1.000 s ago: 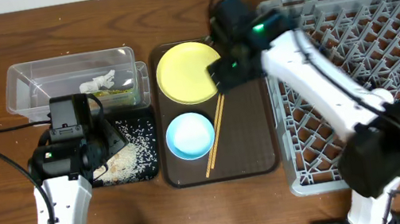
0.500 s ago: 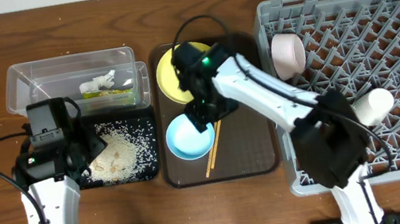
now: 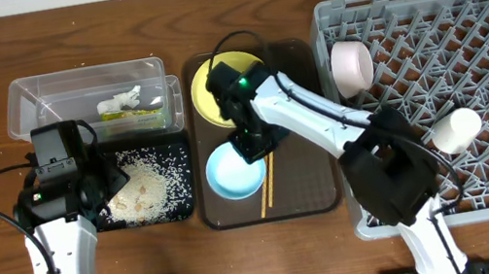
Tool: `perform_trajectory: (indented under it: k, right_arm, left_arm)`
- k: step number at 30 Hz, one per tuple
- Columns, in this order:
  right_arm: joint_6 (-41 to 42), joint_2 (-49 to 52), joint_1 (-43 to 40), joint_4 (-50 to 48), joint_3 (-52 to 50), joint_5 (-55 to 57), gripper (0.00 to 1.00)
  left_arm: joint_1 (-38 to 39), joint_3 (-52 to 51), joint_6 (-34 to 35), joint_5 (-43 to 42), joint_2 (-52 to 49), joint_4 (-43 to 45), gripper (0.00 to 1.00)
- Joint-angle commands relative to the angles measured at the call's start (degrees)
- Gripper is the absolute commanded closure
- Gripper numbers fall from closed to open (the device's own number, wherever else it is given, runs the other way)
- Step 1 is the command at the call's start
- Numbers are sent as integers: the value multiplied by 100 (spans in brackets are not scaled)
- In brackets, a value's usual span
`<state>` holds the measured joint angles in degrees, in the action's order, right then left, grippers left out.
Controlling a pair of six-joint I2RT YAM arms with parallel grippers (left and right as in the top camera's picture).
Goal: Sort waste into correct bins and load items into the dishwasher rack
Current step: 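Grasp the rim of the light-blue bowl with the right gripper, then carry the blue bowl to the rack's back row and release it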
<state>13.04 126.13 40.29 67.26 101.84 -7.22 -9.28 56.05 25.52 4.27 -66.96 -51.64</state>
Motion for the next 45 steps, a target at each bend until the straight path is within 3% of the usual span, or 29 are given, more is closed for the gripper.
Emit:
perform_trajectory:
  k: [1, 11, 20, 24, 33, 45]
  right_arm:
    - [87, -833, -317, -15, 245, 699, 99]
    - [-332, -2323, -1309, -520, 264, 3744, 99]
    - [-1128, -2529, -2153, -1725, 262, 6756, 99]
    - [-1578, -2380, -2570, -2251, 262, 6872, 99]
    - [-1572, -1679, -3265, -2420, 262, 7449, 99]
    - [-1480, -538, -3088, -2243, 260, 7254, 99]
  left_arm:
    - [-28, 28, 33, 68, 52, -22, 36]
    - [-31, 28, 33, 68, 52, -17, 36]
    - [-31, 28, 33, 70, 52, -15, 36]
    - [-31, 28, 33, 68, 52, -15, 36]
    - [-31, 28, 33, 70, 52, -17, 36]
    - [-28, 28, 33, 68, 52, -20, 36]
